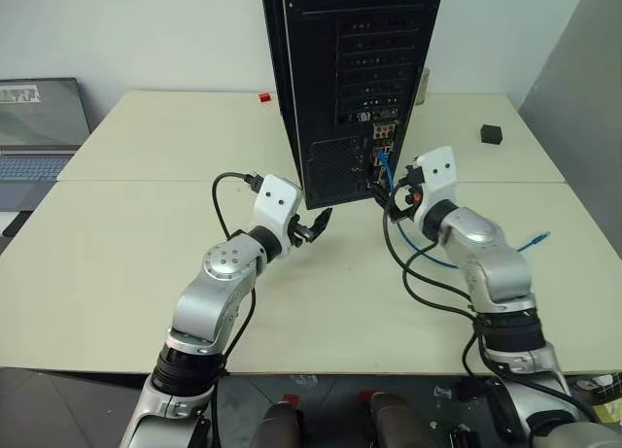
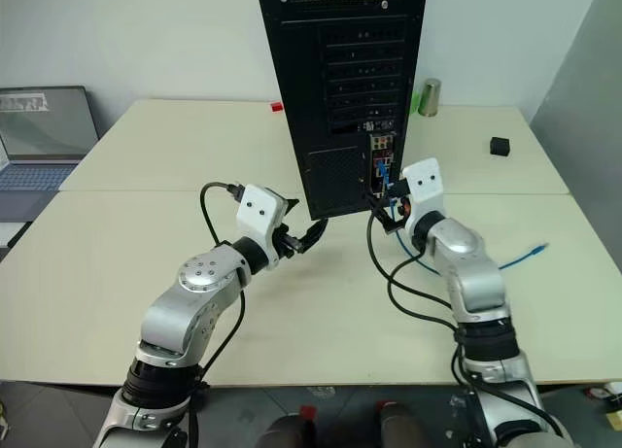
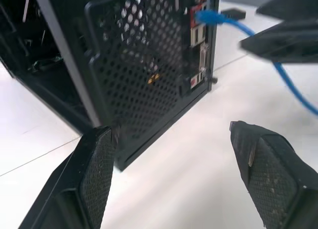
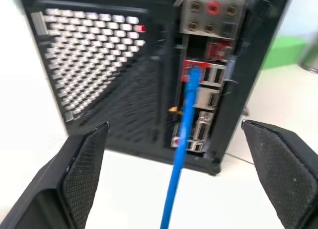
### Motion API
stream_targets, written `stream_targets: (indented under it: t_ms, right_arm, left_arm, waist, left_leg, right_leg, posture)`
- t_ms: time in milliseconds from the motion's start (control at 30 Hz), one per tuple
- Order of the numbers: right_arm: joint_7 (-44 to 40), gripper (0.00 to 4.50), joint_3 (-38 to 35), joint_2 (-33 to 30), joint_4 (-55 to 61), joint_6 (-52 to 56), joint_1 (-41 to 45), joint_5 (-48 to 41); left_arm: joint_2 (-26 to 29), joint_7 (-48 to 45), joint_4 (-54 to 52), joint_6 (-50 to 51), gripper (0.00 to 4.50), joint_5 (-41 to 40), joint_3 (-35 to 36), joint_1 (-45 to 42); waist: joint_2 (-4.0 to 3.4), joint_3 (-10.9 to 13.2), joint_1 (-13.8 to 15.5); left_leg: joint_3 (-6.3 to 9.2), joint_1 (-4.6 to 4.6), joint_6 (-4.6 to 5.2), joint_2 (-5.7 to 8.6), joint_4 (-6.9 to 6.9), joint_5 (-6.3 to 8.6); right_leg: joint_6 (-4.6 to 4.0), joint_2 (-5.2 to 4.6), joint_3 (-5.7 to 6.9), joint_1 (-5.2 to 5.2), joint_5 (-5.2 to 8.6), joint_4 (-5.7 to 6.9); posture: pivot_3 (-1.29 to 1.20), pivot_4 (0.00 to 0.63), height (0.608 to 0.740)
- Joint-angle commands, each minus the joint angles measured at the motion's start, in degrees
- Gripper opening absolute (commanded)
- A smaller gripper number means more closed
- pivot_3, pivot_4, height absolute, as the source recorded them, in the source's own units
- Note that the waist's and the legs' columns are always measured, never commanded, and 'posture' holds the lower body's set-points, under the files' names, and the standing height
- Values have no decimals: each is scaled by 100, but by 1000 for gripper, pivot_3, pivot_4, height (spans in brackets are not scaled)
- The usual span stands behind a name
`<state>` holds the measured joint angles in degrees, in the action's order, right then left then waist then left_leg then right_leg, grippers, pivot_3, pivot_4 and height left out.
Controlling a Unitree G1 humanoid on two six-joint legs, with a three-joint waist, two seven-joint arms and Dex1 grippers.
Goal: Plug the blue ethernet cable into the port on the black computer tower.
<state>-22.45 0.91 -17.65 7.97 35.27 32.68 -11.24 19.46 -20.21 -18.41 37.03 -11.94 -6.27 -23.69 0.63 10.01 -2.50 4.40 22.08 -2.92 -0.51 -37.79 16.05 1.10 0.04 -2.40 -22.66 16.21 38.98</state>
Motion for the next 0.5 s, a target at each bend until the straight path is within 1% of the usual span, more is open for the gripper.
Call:
stream_targets:
  t_ms: [33,133,300,400,500]
  right_arm:
    - [-677,4487,-351,-461,609,176,-41,-561]
    - [-1191,4487,-631,-890,736,263,-119,-992]
    - [-1711,4487,-760,-1446,628,159,-180,-1190]
    - [-1905,4487,-710,-1586,651,93,-218,-1244]
    - [-1854,4487,-704,-1586,563,21,-197,-1163]
  left_arm:
    - [158,-251,-144,-53,3786,-168,266,14]
    - [297,-425,-20,-2,3786,-293,413,-35]
    - [488,-719,210,-82,3786,-390,476,-286]
    - [526,-836,284,-129,3786,-407,471,-360]
    - [509,-912,306,-116,3786,-451,498,-379]
  waist:
    - [1,1,5]
    - [2,3,19]
    - [9,8,32]
    - [25,20,33]
    - [26,21,33]
  left_leg:
    - [0,0,0,0,0,0]
    - [2,0,0,-2,0,0]
    - [-4,0,1,2,0,1]
    - [-10,0,2,1,0,1]
    - [-7,-1,1,-2,0,0]
  right_leg:
    - [0,0,0,0,0,0]
    - [0,0,2,0,0,0]
    - [1,2,4,3,1,-2]
    - [1,3,5,3,1,-2]
    - [1,2,4,2,1,-2]
  posture:
    - [0,150,740]
    - [0,150,740]
    - [0,150,740]
    - [0,150,740]
    - [0,150,740]
